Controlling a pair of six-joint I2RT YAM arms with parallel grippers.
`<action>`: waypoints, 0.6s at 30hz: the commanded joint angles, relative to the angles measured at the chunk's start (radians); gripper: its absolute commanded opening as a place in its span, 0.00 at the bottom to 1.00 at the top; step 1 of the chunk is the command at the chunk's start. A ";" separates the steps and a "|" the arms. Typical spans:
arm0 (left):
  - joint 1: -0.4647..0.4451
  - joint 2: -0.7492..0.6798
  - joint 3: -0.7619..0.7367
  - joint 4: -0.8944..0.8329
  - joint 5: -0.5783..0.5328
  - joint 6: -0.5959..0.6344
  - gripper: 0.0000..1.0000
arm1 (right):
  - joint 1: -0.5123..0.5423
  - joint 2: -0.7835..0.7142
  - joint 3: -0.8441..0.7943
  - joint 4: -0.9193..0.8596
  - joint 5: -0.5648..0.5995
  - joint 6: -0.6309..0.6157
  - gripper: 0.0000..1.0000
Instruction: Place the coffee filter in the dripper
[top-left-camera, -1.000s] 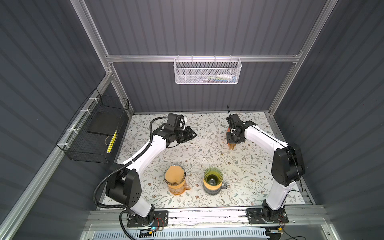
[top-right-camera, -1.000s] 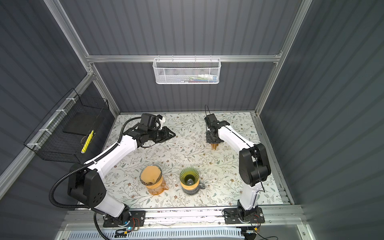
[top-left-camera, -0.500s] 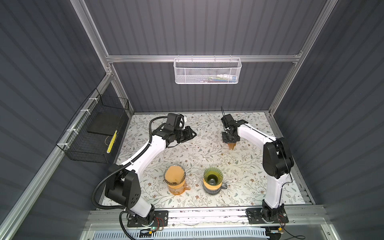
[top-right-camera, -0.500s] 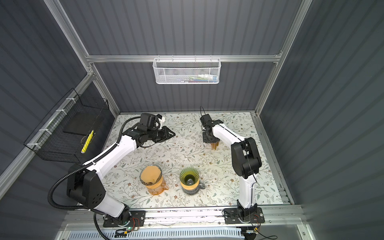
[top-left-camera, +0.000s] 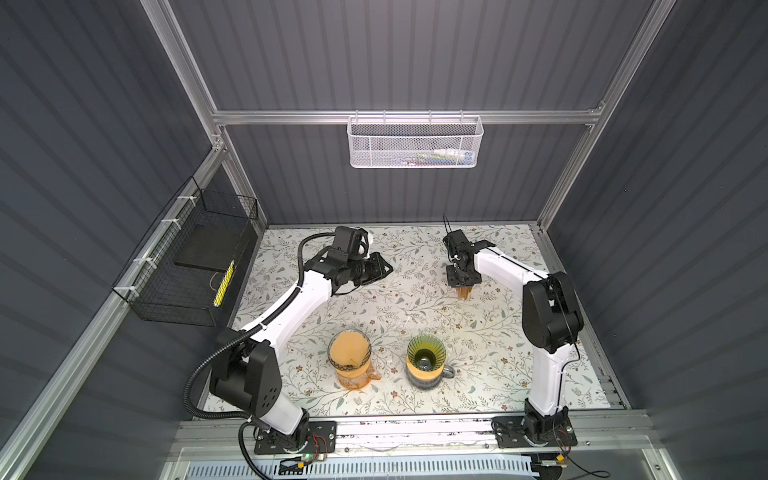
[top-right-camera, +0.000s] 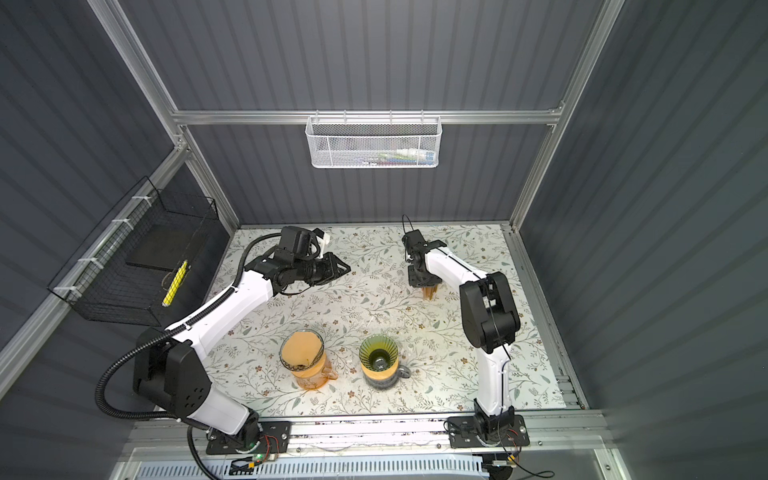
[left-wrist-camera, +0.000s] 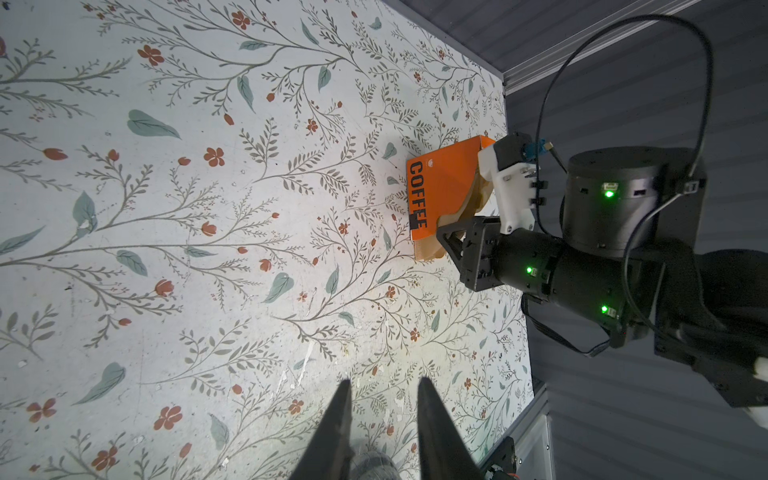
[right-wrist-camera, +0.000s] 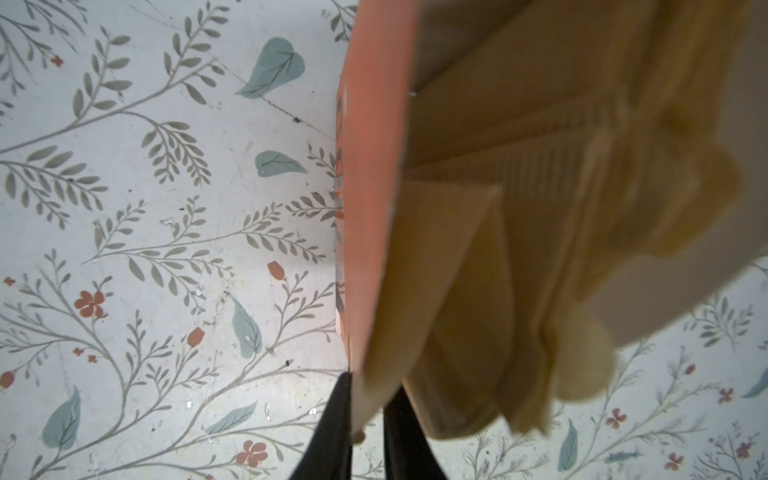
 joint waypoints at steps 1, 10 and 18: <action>0.007 -0.028 0.000 -0.017 0.002 0.006 0.28 | -0.001 0.012 0.027 -0.014 0.027 -0.005 0.15; 0.007 -0.035 0.002 -0.024 -0.004 0.006 0.28 | -0.002 0.016 0.037 -0.012 0.029 -0.009 0.12; 0.006 -0.037 0.006 -0.030 -0.006 0.009 0.28 | -0.003 0.033 0.055 -0.014 0.030 -0.010 0.14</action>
